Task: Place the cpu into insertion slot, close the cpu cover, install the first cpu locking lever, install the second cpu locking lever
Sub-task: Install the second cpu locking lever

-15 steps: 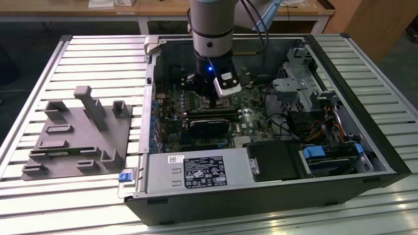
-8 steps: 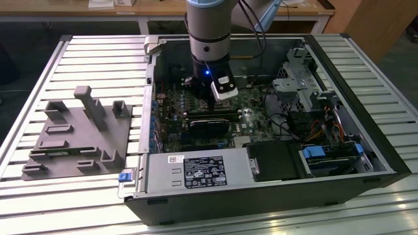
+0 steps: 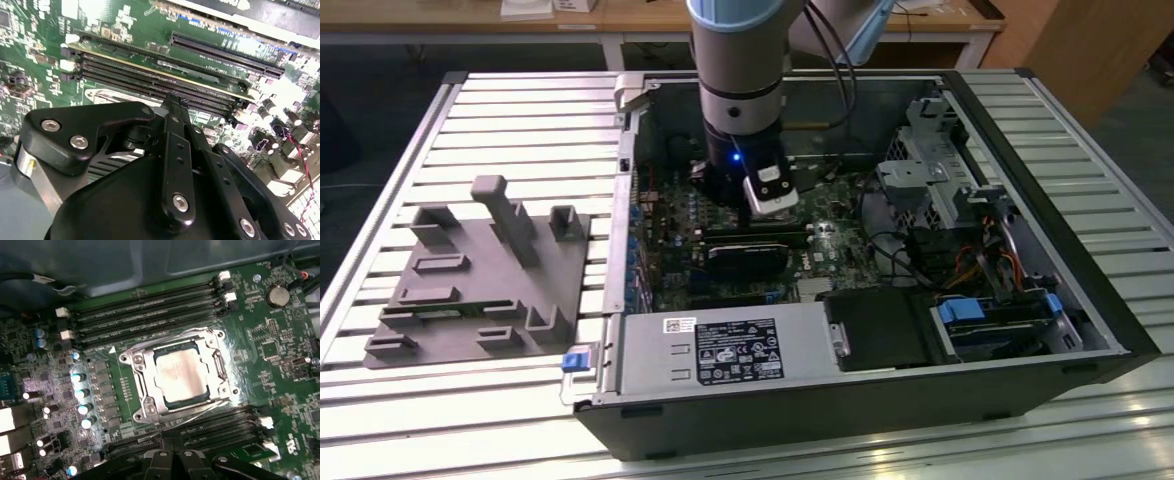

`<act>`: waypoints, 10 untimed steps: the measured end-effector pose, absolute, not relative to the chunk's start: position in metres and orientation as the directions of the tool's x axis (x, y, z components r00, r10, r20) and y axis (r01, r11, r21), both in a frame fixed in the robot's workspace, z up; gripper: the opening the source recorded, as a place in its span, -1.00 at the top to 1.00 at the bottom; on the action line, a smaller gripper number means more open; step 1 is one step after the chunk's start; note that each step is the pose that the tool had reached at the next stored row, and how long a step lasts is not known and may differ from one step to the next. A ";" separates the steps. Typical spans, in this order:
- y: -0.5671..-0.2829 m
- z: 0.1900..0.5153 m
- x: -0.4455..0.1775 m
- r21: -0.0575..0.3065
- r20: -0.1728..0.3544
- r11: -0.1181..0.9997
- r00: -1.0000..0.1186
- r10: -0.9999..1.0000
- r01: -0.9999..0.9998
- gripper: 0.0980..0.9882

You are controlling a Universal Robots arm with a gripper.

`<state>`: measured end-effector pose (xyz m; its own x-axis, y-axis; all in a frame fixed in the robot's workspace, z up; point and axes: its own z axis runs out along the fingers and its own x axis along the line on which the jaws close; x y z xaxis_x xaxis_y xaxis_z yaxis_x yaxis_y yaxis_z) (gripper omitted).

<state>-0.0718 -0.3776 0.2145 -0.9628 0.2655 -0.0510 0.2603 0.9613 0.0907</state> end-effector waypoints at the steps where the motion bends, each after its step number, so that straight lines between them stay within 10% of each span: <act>1: -0.378 0.214 -0.073 0.097 -0.049 0.961 -0.963 0.265 0.260 0.98; 10: -0.378 0.216 -0.073 0.100 -0.049 0.964 -0.967 0.251 0.246 0.98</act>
